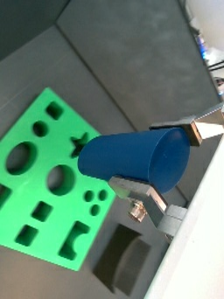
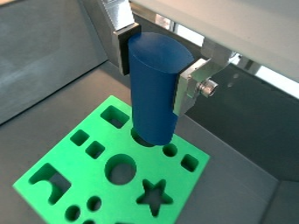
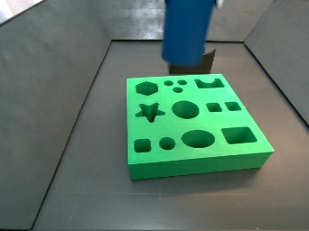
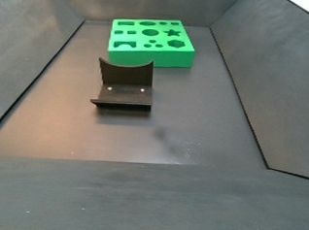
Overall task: Pick up the oval object. Move up. Place the oval object on the fixture. Regrasp the oval object. Move to above the board. Insert the oval object.
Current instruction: Insert the oval object.
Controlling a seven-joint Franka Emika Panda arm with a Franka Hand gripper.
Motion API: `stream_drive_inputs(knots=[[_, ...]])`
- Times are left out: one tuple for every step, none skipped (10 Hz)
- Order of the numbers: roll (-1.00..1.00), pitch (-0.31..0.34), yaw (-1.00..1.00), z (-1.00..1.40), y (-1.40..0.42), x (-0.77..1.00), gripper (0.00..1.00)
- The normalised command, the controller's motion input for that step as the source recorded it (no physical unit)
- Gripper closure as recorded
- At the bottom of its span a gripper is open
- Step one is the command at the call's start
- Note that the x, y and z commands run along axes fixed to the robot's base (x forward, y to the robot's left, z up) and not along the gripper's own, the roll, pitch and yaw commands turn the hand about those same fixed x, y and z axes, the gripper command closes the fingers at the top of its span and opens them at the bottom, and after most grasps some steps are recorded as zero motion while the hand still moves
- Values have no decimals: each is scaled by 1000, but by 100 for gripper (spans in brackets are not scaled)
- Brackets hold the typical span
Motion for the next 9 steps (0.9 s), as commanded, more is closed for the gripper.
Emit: stream_drive_inputs(knots=[[50,0,34,-511,-226,743,100],[31,0,63,-509,-191,646,100],[19,0,174,-491,-157,517,100],[16,0,306,-451,-157,303,100],[0,0,226,-217,-103,0,100],[0,0,0,-37,-23,0,100],[0,0,0,-171,-40,49,100],[0,-16,17,-194,-69,14,100],[0,-3,29,-203,-106,94,100]])
